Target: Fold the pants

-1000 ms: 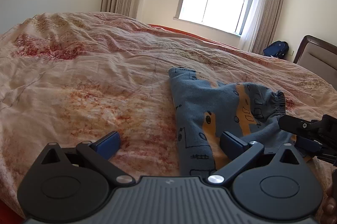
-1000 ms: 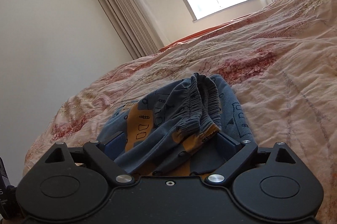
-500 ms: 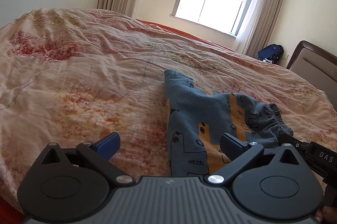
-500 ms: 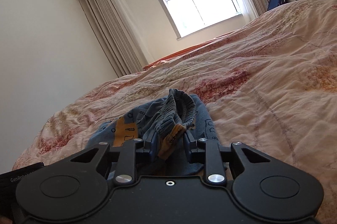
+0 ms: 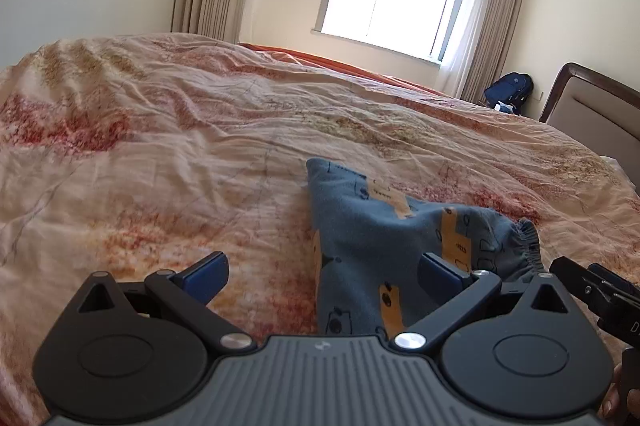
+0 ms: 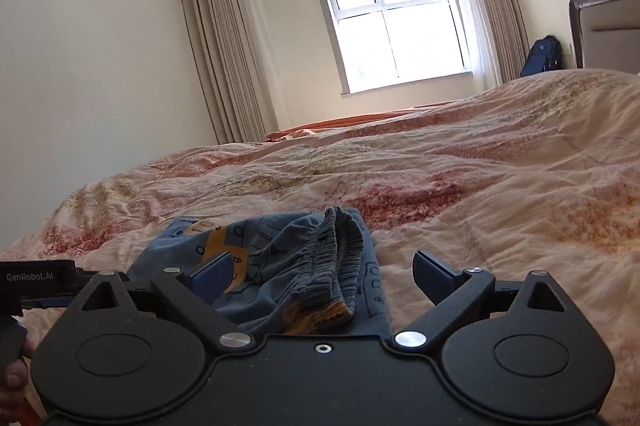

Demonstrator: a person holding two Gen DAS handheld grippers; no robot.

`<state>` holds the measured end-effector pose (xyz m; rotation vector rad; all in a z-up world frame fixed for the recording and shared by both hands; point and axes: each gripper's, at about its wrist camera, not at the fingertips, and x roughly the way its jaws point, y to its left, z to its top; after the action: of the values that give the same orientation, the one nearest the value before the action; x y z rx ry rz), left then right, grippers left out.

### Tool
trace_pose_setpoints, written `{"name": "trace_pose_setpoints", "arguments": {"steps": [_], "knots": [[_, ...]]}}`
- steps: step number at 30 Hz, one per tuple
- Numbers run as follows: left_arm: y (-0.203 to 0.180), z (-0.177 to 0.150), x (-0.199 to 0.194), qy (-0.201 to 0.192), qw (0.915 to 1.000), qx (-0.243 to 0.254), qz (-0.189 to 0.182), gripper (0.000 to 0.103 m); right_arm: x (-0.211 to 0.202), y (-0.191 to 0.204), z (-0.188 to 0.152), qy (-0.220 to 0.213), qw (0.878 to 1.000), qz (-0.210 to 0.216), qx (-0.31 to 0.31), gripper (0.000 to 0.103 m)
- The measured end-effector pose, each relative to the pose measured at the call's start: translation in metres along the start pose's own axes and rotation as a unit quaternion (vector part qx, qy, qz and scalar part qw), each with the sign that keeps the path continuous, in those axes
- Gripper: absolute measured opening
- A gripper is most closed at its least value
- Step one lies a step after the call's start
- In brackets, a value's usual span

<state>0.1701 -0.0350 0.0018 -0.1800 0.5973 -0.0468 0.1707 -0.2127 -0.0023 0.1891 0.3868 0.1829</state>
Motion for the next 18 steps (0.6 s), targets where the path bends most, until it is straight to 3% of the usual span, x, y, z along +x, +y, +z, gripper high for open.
{"name": "trace_pose_setpoints", "arguments": {"steps": [9,12,15,18], "knots": [[-0.028,0.028,0.047,-0.009,0.9966,0.079,0.019,0.102,0.063,0.006,0.032,0.010,0.996,-0.030,-0.080,0.102],[-0.032,0.026,0.063,-0.010,0.9942,0.098,0.042,0.102,0.084,0.007,0.033,0.026,0.993,-0.047,-0.107,0.102],[-0.029,0.022,0.080,-0.012,0.9908,0.105,0.085,0.103,0.099,0.001,0.026,0.041,0.988,-0.085,-0.123,0.102],[-0.016,0.018,0.094,0.006,0.9937,0.079,0.079,0.103,0.102,-0.014,0.018,0.043,0.990,-0.094,-0.094,0.102]]}}
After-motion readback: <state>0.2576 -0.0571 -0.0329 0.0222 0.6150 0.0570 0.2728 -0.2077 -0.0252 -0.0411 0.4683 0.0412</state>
